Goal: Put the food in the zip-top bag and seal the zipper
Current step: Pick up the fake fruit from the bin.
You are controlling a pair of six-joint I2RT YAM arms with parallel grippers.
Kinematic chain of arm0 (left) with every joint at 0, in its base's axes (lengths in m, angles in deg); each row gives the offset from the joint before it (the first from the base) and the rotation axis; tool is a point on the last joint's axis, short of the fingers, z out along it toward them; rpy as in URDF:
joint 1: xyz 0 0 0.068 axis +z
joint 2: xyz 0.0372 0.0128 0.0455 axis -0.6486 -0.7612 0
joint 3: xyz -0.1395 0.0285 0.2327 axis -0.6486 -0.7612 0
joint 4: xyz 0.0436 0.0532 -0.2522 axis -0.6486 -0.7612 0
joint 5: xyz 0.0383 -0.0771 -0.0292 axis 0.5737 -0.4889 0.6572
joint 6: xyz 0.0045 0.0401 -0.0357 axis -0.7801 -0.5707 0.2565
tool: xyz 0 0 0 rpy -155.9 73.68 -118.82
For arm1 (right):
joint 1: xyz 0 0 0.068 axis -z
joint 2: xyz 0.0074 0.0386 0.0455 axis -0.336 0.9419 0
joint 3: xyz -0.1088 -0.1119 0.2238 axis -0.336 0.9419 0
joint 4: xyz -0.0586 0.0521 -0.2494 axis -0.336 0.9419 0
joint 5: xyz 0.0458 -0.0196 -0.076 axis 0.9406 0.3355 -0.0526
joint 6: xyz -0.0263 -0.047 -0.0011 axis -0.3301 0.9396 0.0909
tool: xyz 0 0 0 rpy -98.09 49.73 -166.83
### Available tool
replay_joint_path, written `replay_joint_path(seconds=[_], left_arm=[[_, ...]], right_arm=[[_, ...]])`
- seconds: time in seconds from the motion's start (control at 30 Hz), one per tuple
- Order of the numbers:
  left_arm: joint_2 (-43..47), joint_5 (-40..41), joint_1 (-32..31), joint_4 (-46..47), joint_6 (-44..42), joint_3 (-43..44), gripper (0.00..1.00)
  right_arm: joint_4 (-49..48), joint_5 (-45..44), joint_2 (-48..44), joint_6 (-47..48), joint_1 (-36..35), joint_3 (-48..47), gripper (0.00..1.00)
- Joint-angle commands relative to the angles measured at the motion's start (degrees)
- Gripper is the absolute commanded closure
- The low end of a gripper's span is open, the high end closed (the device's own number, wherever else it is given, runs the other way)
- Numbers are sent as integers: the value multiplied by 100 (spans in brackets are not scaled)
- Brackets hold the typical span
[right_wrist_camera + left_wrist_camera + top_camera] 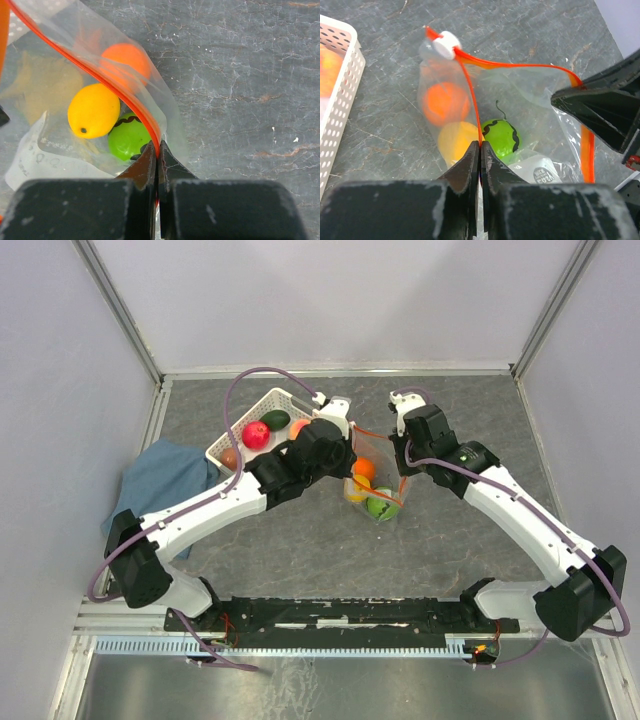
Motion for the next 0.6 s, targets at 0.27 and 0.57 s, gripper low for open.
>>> replay_joint_path(seconds=[0.27,0.57], left_arm=[[186,-551,185,-24,107,452,97],[110,-247,252,-147,21,407,96]], right_arm=[[128,-909,-352,140,82,-442,98],[306,-826,-489,162,94,-575,98]])
